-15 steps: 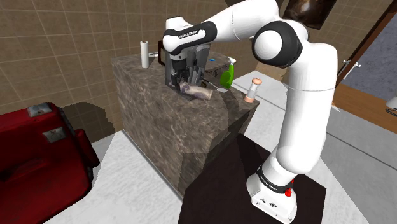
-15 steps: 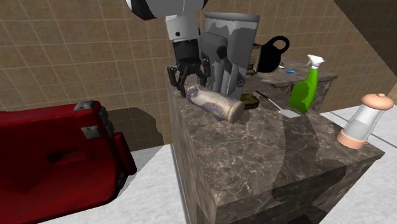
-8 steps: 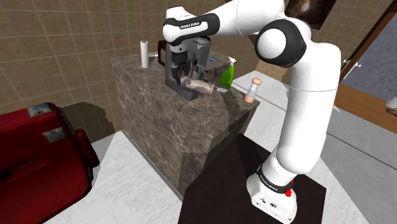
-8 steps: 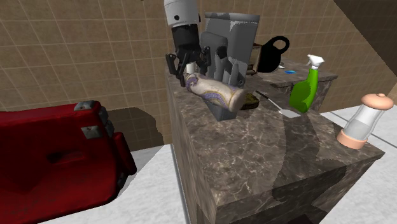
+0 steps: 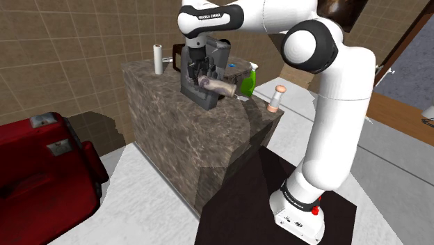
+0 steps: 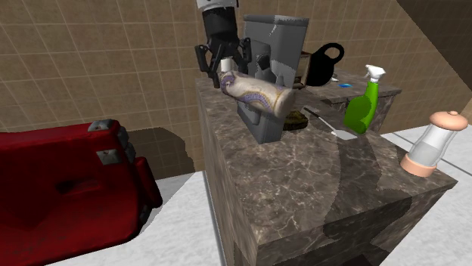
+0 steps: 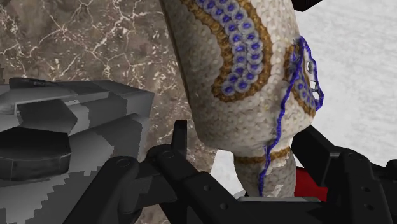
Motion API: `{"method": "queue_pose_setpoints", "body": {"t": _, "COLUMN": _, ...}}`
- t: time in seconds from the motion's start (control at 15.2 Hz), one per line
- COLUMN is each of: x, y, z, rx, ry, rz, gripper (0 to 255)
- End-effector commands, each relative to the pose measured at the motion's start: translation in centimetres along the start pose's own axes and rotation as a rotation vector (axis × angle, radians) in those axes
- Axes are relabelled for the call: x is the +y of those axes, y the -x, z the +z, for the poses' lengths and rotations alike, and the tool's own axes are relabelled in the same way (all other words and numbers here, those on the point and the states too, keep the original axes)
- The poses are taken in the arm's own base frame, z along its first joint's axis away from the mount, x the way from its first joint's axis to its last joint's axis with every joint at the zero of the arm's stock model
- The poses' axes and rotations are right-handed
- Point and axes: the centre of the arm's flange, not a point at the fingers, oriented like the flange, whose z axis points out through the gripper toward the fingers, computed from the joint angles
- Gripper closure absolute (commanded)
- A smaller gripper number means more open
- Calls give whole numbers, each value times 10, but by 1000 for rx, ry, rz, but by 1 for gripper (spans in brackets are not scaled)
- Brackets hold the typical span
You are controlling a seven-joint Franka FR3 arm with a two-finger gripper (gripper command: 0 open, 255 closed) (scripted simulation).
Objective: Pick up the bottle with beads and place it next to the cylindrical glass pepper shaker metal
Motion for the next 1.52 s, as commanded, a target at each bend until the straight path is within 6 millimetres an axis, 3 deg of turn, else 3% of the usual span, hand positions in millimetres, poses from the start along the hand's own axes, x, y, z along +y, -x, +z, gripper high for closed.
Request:
{"method": "queue_pose_setpoints", "body": {"t": 0.0, "x": 0, "y": 3, "z": -12, "rx": 1, "ry": 0, "rz": 0, "gripper": 255}}
{"method": "queue_pose_setpoints", "body": {"t": 0.46, "x": 3, "y": 10, "z": -45, "rx": 1, "ry": 0, "rz": 0, "gripper": 255}}
{"method": "queue_pose_setpoints", "body": {"t": 1.45, "x": 172, "y": 108, "z": -15, "rx": 1, "ry": 0, "rz": 0, "gripper": 255}}
